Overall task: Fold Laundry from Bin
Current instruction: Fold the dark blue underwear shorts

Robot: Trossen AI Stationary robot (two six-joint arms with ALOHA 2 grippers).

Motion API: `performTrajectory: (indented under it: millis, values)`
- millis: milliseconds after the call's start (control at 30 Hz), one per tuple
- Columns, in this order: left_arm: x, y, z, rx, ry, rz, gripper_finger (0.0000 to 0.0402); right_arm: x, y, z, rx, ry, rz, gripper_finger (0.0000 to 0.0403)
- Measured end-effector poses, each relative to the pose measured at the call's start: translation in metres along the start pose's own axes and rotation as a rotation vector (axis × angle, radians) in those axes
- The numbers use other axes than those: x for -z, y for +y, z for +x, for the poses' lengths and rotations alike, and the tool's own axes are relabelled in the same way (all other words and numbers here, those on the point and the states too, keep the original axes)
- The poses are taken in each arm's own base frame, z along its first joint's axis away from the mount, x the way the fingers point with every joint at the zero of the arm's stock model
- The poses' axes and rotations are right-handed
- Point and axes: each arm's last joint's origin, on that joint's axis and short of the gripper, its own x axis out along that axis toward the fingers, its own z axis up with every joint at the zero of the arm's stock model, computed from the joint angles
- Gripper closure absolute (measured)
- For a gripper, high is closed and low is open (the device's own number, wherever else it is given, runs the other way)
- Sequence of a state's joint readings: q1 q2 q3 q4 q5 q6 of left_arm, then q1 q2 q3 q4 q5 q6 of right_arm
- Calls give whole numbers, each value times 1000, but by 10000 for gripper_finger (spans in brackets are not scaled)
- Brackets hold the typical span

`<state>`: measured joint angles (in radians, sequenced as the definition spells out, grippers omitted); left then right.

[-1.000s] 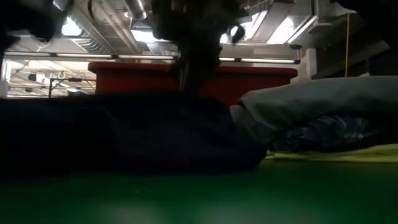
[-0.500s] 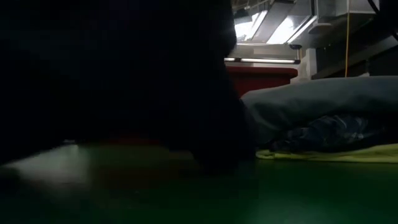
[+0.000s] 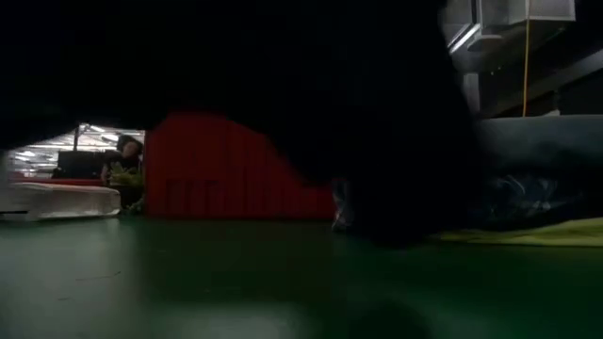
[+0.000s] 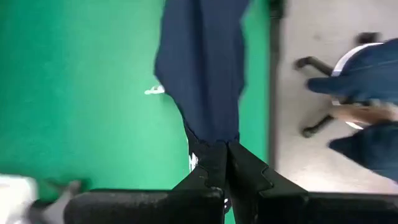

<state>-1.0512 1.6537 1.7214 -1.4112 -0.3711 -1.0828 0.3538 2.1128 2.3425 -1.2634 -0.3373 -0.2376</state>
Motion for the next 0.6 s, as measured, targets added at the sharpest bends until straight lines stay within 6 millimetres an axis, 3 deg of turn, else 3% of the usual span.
performTrajectory:
  millis: [333, 600]
  values:
    - [0, -24, -6, 217, -64, 12, 401, -13, 52, 17, 52, -5, 117, 393]
    - [-4, -32, -9, 304, -108, 13, 401, -14, 79, 24, 80, 6, 177, 393]
